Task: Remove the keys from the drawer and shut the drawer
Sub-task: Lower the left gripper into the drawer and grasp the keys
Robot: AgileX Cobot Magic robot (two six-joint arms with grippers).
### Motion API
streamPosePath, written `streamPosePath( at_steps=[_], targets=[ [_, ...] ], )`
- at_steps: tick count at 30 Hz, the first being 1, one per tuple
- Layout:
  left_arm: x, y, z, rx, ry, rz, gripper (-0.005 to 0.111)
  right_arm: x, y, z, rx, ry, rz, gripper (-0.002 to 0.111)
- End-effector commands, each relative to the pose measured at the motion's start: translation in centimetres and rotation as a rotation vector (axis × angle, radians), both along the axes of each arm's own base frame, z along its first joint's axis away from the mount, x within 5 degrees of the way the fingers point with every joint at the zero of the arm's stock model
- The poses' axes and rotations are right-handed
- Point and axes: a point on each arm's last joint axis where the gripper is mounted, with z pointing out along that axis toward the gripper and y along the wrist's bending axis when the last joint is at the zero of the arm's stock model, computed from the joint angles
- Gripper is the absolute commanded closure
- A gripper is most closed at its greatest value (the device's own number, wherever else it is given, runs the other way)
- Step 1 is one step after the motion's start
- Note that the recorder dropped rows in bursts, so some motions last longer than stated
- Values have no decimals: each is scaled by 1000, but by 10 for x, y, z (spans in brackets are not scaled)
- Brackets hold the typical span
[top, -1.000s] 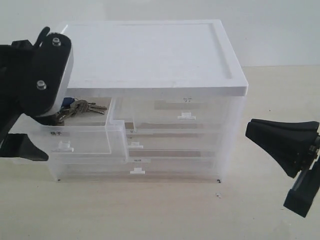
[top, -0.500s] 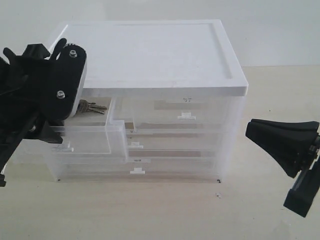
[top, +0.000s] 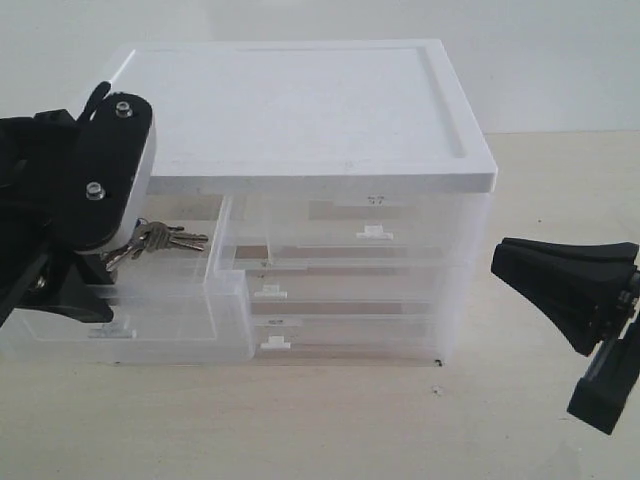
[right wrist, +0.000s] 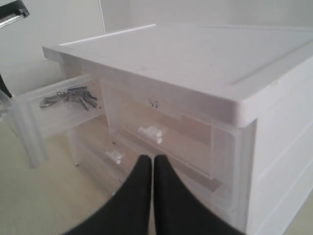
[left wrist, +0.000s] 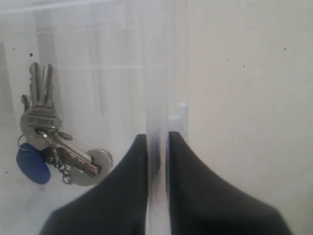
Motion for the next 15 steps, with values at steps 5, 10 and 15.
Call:
streamPosePath(
  at_steps=[5, 10, 15],
  targets=[
    [-17, -6, 11, -146, 63, -21, 102, 1, 0, 1, 5, -3, -1, 108],
    [-18, -4, 3, -114, 78, -21, 102, 1, 0, 1, 5, -3, -1, 108],
    [-23, -2, -12, -95, 128, -15, 102, 1, 0, 1, 7, -1, -1, 108]
  ],
)
